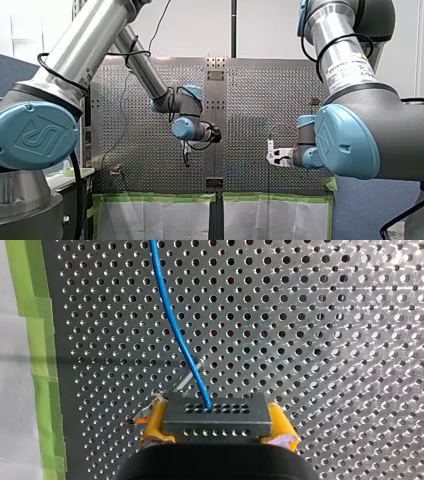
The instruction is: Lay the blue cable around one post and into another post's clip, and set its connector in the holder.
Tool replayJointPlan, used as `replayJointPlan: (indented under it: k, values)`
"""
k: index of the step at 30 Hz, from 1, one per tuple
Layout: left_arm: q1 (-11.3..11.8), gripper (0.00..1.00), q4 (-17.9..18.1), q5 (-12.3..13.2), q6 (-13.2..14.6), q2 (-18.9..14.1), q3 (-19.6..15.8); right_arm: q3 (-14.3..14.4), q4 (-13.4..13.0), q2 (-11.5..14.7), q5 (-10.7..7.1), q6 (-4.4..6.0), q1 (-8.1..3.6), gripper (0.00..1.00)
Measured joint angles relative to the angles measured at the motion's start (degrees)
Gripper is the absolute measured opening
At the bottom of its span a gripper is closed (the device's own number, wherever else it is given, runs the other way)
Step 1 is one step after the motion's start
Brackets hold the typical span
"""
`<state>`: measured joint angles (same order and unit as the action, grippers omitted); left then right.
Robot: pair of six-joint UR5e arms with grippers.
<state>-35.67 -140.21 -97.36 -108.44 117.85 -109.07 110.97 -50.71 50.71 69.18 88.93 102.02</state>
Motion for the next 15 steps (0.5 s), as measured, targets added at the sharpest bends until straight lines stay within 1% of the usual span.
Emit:
replayJointPlan:
  k: [5,8,11,15]
  values:
    - [-2.6,1.0,2.6,-2.5,-0.8,2.6,0.0,0.0,0.1,0.0,0.04,0.02,0.05,0.0]
    - [-4.2,1.0,4.2,-3.5,-1.5,4.2,0.1,0.0,0.1,0.1,0.07,0.03,0.06,0.0]
    - [-5.8,1.0,5.8,-3.7,-2.2,5.8,0.4,0.0,0.1,0.1,0.08,0.04,0.07,0.0]
    - [-8.0,1.0,8.0,-3.9,-2.6,8.0,2.1,0.0,0.1,0.1,0.08,0.05,0.07,0.0]
